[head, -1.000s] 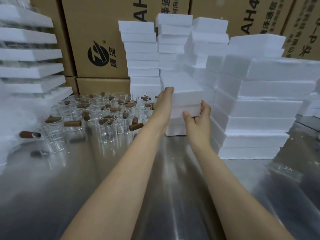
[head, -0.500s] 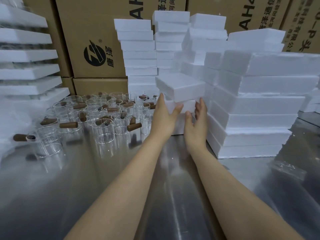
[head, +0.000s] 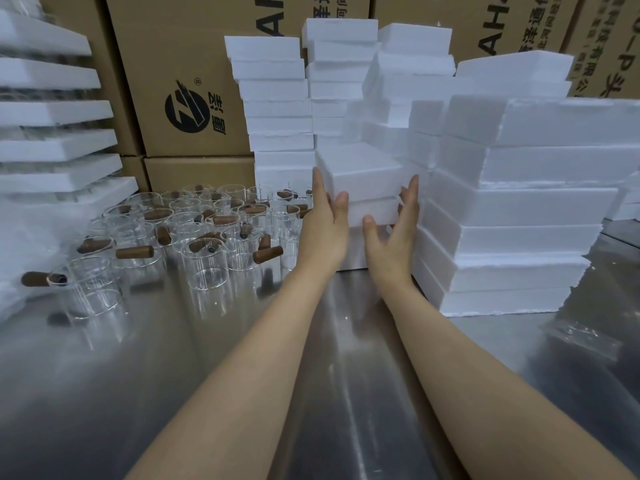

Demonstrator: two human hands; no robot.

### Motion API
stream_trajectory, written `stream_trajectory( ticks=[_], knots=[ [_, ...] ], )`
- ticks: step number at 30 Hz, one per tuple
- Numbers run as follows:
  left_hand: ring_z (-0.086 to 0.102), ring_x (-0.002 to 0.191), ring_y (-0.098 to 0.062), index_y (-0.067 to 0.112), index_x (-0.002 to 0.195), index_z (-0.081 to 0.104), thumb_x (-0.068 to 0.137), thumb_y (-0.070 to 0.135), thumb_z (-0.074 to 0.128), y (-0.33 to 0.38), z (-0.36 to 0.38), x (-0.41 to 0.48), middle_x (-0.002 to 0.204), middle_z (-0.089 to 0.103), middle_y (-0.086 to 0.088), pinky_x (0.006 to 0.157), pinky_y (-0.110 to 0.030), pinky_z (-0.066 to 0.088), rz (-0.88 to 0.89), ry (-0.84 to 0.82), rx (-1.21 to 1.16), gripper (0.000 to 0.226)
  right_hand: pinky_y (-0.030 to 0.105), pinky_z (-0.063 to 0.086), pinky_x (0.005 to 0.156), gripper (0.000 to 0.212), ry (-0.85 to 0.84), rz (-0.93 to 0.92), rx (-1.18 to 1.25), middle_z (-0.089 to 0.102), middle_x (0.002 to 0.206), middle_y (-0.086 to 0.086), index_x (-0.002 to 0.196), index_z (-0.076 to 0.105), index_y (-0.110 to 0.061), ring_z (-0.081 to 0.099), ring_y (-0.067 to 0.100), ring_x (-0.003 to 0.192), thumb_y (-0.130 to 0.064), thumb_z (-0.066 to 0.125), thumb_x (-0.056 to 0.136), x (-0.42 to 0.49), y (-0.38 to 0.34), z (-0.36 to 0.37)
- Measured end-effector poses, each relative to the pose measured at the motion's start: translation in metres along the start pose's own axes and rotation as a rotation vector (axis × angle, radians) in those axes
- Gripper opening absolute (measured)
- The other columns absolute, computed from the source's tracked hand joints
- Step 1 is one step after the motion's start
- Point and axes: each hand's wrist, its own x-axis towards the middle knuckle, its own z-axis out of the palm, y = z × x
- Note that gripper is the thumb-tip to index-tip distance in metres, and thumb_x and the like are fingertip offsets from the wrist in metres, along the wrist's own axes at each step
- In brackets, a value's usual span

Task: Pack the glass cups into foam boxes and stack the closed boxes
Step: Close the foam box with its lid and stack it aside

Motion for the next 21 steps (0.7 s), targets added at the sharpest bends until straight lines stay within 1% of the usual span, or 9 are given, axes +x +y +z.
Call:
stream_trajectory(
  ticks=[2,4,5,7,9,12,16,18,21],
  knots=[
    [0.056,0.111,-0.027,0.034,0.152,-0.010,0.104,0.035,0.032,0.002,-0.002,0.000,0.105,0.059,-0.004,0.080,-0.021,0.030,0.040,0.008,0.041,0.063,0.039,0.039,0.107,0.080,0.009,-0.023,-0.008,0.032,0.135,-0.028,0.149,0.004,-0.049,0.031,-0.013,0.128,-0.034,0.051,0.085,0.002,0.001,0.000],
    [0.059,0.088,-0.024,0.037,0.151,-0.013,0.104,0.032,0.033,0.003,-0.003,-0.001,0.088,0.057,0.002,0.073,-0.024,0.033,0.104,0.009,0.090,0.065,0.037,0.044,0.103,0.079,0.017,-0.066,-0.034,0.031,0.140,-0.018,0.148,0.005,-0.052,0.030,-0.009,0.130,-0.029,0.049,0.087,0.004,0.003,-0.001],
    [0.059,0.087,-0.025,0.038,0.151,-0.013,0.104,0.031,0.033,0.003,-0.004,-0.001,0.090,0.060,-0.003,0.071,-0.025,0.034,0.134,0.012,0.118,0.065,0.031,0.046,0.097,0.079,0.025,-0.100,-0.061,0.028,0.141,-0.017,0.148,0.005,-0.050,0.030,-0.011,0.128,-0.026,0.048,0.087,0.005,0.004,-0.001],
    [0.058,0.102,-0.029,0.040,0.151,-0.009,0.105,0.032,0.032,0.003,-0.005,0.000,0.117,0.062,-0.015,0.072,-0.025,0.033,0.173,0.020,0.173,0.063,0.015,0.046,0.080,0.079,0.026,-0.165,-0.114,0.025,0.139,-0.015,0.151,0.007,-0.045,0.034,-0.015,0.118,-0.020,0.046,0.087,0.006,0.005,-0.001],
    [0.057,0.102,-0.029,0.040,0.152,-0.002,0.105,0.032,0.031,0.003,-0.006,0.003,0.129,0.057,-0.017,0.067,-0.026,0.033,0.200,0.011,0.225,0.059,0.010,0.042,0.070,0.077,-0.003,-0.177,-0.159,0.024,0.143,-0.008,0.151,0.010,-0.043,0.042,-0.009,0.110,-0.019,0.044,0.087,0.007,0.007,0.001],
    [0.056,0.108,-0.027,0.033,0.152,0.014,0.105,0.029,0.030,0.004,-0.007,0.005,0.131,0.056,-0.012,0.069,-0.025,0.032,0.223,-0.002,0.257,0.050,0.015,0.044,0.072,0.073,-0.015,-0.121,-0.197,0.023,0.149,-0.003,0.148,0.015,-0.047,0.050,0.014,0.112,-0.021,0.043,0.085,0.007,0.005,0.001],
    [0.054,0.117,-0.029,0.027,0.149,0.021,0.105,0.027,0.030,0.002,-0.007,0.008,0.123,0.060,-0.013,0.073,-0.027,0.031,0.199,0.021,0.255,0.045,0.026,0.051,0.080,0.076,0.025,-0.101,-0.139,0.031,0.141,-0.010,0.150,0.016,-0.038,0.045,0.009,0.119,-0.018,0.044,0.083,0.006,0.000,0.001],
    [0.055,0.118,-0.028,0.029,0.148,0.022,0.105,0.026,0.031,0.002,-0.009,0.010,0.122,0.061,-0.013,0.074,-0.027,0.031,0.184,0.014,0.251,0.045,0.021,0.049,0.073,0.080,0.020,-0.082,-0.152,0.032,0.131,-0.014,0.149,0.008,-0.046,0.053,0.012,0.103,-0.021,0.044,0.082,0.007,-0.002,0.001],
    [0.058,0.105,-0.031,0.032,0.145,0.025,0.104,0.025,0.031,0.003,-0.011,0.010,0.112,0.061,-0.013,0.072,-0.028,0.031,0.182,0.007,0.275,0.043,0.025,0.047,0.058,0.083,-0.002,-0.088,-0.263,0.031,0.119,-0.015,0.146,0.001,-0.054,0.056,0.018,0.074,-0.027,0.042,0.079,0.010,-0.008,-0.001]
  ],
)
